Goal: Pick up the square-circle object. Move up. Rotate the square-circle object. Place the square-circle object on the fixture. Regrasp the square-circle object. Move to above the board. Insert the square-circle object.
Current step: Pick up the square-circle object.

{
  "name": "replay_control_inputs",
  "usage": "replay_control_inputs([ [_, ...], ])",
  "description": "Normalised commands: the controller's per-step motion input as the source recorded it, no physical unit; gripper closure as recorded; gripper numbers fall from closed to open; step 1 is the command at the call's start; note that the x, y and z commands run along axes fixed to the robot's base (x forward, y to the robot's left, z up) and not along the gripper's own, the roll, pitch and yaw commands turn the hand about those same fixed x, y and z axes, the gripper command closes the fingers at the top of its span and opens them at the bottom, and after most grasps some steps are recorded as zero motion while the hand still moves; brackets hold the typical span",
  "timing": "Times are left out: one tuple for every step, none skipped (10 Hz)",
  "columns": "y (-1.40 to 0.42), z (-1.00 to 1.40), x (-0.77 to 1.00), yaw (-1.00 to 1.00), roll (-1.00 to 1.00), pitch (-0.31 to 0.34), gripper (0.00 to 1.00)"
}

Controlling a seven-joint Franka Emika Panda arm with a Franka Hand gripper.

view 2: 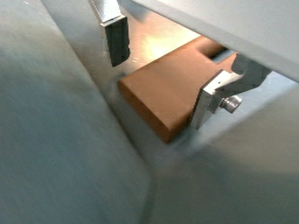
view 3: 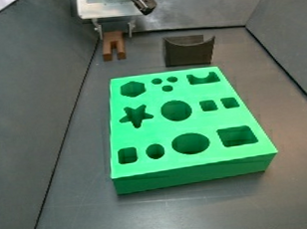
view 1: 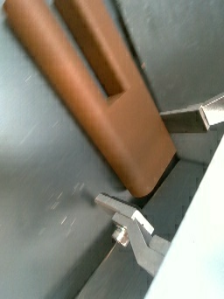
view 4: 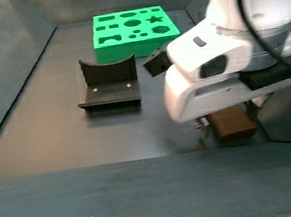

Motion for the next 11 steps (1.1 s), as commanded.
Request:
replay_control_inputs([
  [0.07, -0.33, 0.24, 0.00, -0.20, 0.000, 0.00],
  [0.00, -0.12, 0.05, 0.00, -0.15, -0.003, 0.00],
  [0.00, -0.13, 0.05, -0.08, -0.07, -0.010, 0.00],
  [-0.01, 0.00, 0.00, -0.27, -0.09, -0.034, 0.00],
  [-0.07, 0.13, 0.00, -0.45, -0.08, -0.134, 0.00],
  [0.00, 0.19, 0.00, -0.55, -0.17, -0.187, 0.00],
  [-0.04, 0.10, 0.00, -0.41, -0.17, -0.229, 0.00],
  [-0.13, 0.00, -0.05, -0.05, -0.07, -0.187, 0.00],
  [-0.15, -0.18, 0.00, -0.01, -0.07, -0.191, 0.00],
  [-0.16, -0.30, 0.00, 0.00, -0.04, -0.164, 0.00],
  [-0.11, -0.25, 0.00, 0.00, -0.03, -0.143, 0.00],
])
